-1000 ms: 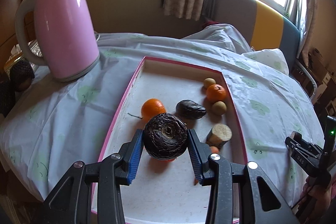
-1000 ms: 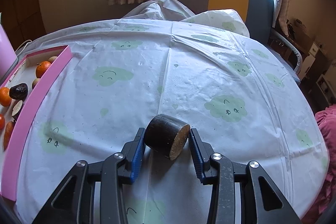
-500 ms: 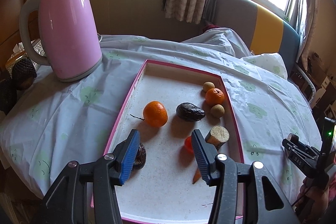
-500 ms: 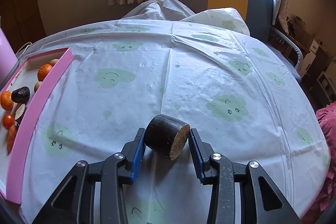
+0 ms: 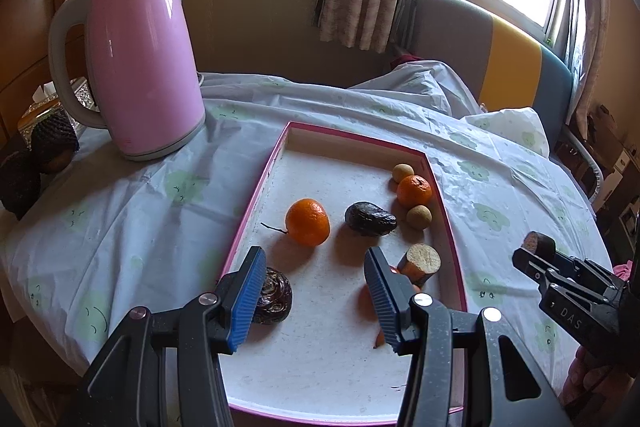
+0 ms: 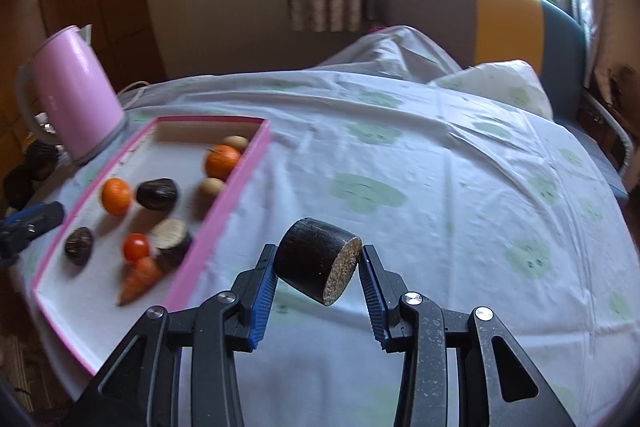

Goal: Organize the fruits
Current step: 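Lower the eggplant piece into the tray and open the right tool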

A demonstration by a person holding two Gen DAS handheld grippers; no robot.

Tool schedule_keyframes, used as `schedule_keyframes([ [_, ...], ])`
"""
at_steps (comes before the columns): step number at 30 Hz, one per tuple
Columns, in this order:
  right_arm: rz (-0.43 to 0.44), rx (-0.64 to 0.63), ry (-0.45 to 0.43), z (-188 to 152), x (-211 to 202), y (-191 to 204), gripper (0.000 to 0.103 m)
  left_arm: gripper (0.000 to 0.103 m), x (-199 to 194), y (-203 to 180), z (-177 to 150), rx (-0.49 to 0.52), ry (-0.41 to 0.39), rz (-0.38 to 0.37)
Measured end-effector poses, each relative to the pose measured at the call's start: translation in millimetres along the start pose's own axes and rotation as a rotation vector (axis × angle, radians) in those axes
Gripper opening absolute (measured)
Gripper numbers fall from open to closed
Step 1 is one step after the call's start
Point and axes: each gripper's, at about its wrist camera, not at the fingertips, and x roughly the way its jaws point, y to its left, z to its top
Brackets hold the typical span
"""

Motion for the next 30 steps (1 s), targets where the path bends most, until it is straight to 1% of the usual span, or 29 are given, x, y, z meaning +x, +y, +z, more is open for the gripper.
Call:
schedule_keyframes([
  [6,0.105,-0.052,-0.009,18,2,38,0.041,0.052,-2,5,1,-0.012,-0.003,0.012],
  [9,0.139,-0.087,-0.007,26,8,56,0.041,0.052,-2,8,2,-0.020,-0.001,0.015],
  [14,0.167,-0.138,0.003,34,19,79,0.041,0.052,0,13,3,-0.035,0.003,0.022],
  [18,0.196,-0.127,0.040,38,35,87,0.042,0.052,1,16,3,-0.039,0.008,0.031],
  [23,0.189,-0.165,0.078,34,54,100,0.042,0.052,4,20,2,-0.047,0.014,0.041],
  [26,0.207,-0.169,0.101,31,60,104,0.042,0.052,5,21,2,-0.051,0.017,0.050],
  [27,0.211,-0.166,0.100,30,60,104,0.045,0.052,5,21,2,-0.052,0.017,0.052],
  [28,0.213,-0.163,0.095,29,59,104,0.053,0.052,5,22,2,-0.052,0.018,0.053],
  [29,0.214,-0.160,0.090,28,59,104,0.056,0.052,6,22,2,-0.053,0.019,0.055],
  [30,0.215,-0.159,0.086,28,58,104,0.057,0.052,6,22,2,-0.053,0.019,0.056],
])
